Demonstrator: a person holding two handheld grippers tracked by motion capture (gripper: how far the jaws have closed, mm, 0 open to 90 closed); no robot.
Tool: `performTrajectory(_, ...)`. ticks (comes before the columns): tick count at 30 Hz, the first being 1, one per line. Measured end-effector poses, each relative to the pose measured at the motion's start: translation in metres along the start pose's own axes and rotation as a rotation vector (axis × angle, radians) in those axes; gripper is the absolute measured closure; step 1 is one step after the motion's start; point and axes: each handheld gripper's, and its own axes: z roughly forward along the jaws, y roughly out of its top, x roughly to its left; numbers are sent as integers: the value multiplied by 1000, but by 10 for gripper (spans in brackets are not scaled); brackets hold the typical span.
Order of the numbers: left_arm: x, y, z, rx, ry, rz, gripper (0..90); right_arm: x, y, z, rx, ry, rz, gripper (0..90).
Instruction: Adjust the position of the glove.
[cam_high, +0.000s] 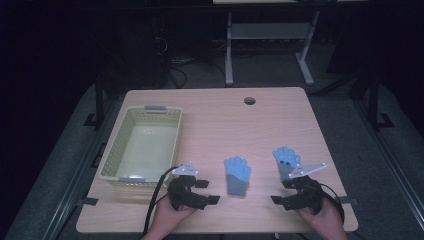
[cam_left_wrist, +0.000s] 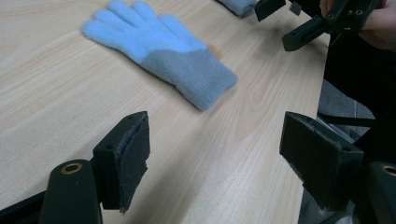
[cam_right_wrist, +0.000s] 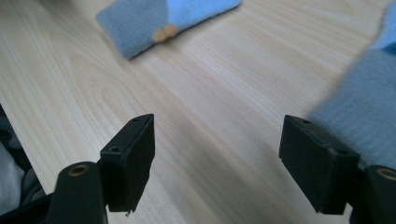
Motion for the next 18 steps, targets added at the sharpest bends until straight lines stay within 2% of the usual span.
performTrajectory(10,-4,0,2,-1,-19,17,239,2,2,0,-3,-2,-2,258)
performTrajectory(15,-6,-1,3,-3,-20,22,239,8,9,4,-5,-15,-28,250)
performTrajectory(18,-6,0,3,-12,-17,23,239,8,13,9,2,-2,-32,248)
